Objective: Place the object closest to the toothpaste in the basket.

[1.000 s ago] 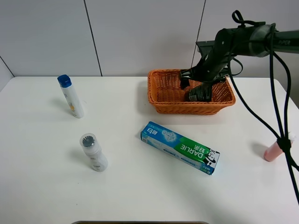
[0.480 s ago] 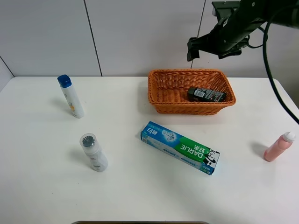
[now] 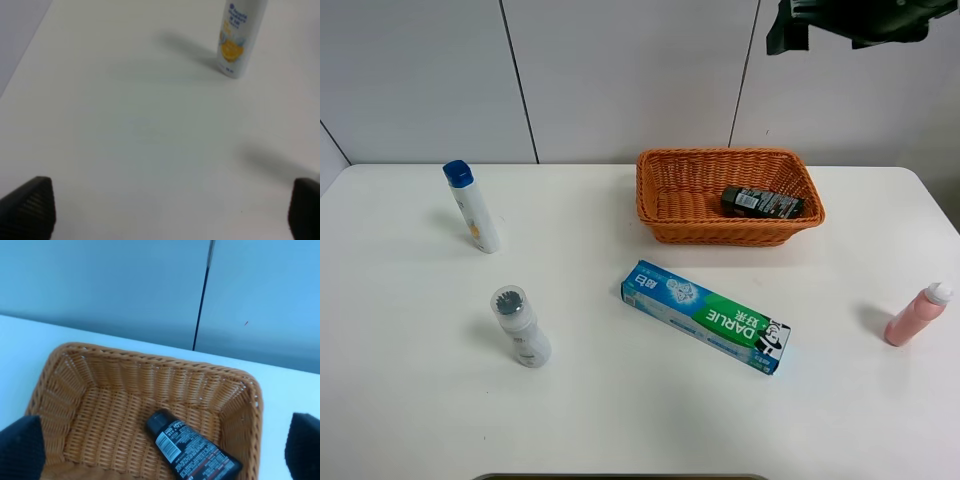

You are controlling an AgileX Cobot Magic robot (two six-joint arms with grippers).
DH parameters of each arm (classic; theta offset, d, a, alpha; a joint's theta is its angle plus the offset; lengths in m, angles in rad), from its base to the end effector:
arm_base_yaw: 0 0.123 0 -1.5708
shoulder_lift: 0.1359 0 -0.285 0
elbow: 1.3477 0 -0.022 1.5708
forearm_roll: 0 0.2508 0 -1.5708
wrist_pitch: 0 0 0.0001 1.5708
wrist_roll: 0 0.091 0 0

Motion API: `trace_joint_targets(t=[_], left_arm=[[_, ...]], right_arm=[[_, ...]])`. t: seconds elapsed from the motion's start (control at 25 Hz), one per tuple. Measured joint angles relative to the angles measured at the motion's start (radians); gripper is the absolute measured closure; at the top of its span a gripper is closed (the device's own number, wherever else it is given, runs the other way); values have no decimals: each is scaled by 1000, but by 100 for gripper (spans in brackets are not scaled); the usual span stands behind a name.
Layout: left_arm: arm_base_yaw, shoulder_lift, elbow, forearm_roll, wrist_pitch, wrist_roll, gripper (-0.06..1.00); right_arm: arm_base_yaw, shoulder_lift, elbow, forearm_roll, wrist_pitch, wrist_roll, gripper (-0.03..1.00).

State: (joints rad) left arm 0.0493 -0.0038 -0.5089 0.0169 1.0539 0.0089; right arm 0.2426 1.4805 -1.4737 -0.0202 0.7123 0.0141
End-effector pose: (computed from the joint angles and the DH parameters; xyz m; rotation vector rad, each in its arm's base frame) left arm -0.0063 0.0010 0.2803 -0.0417 2.0247 0.0570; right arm 0.3251 0.0792 0.3960 -0.2608 2.1897 0.1203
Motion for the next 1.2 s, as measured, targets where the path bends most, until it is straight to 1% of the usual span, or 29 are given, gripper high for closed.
trace_joint_targets(t=[0.12,0.56,0.8,1.0,1.08,1.2], left_arm=[[0,0,0,0,0,0,0],[0,0,0,0,0,0,0],[0,0,0,0,0,0,0],[0,0,0,0,0,0,0],[0,0,0,0,0,0,0],[0,0,0,0,0,0,0]], right_arm=[[0,-90,13,1,41,0,-2],[0,-367,17,1,240,-2,-2],[0,-497,21,-1,393,-29,-2],[0,-620,21,1,429,-37,-2],[-11,-667,21,2,456,-37,-2],[-79,-744,21,1,498,-41,-2]])
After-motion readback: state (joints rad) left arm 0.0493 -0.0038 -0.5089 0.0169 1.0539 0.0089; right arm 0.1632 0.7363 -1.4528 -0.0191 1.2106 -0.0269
